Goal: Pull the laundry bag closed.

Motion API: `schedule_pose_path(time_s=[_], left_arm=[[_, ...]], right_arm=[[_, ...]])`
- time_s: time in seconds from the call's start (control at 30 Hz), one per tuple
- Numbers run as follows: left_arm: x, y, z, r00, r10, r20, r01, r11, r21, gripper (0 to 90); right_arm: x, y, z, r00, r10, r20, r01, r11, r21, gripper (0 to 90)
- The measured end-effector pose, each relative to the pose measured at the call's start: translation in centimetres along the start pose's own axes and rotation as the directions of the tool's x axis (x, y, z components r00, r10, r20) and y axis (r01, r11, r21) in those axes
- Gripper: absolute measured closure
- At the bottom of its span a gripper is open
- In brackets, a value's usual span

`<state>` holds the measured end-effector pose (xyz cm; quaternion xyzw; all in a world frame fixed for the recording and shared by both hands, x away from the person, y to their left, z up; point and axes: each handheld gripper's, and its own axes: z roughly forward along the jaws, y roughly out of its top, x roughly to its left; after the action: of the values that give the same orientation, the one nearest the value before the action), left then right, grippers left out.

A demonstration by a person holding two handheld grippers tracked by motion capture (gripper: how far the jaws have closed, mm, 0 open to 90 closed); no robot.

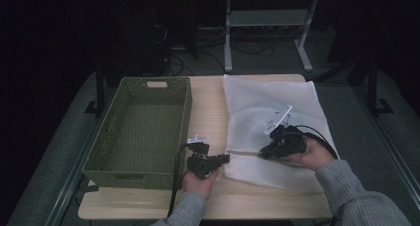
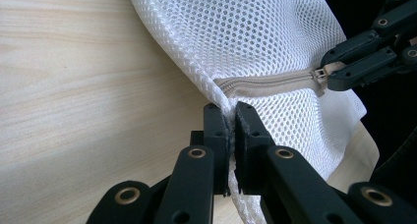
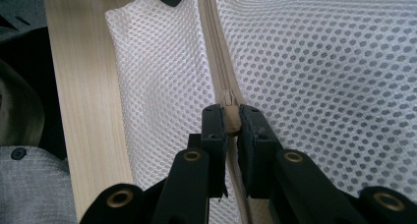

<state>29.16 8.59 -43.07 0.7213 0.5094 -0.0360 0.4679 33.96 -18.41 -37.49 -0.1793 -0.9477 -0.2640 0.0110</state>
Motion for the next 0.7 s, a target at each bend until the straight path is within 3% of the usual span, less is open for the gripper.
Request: schedule_pose_path(time_s=[0.7], left_arm=[[0.1, -0.1, -0.1, 0.9998, 0.013, -0.013, -0.013, 0.9999, 0.010, 85.5]], right_arm=[[-0.6, -2.2, -1.4, 0.9989, 0.041, 0.021, -0.041, 0.999, -0.006, 81.1]])
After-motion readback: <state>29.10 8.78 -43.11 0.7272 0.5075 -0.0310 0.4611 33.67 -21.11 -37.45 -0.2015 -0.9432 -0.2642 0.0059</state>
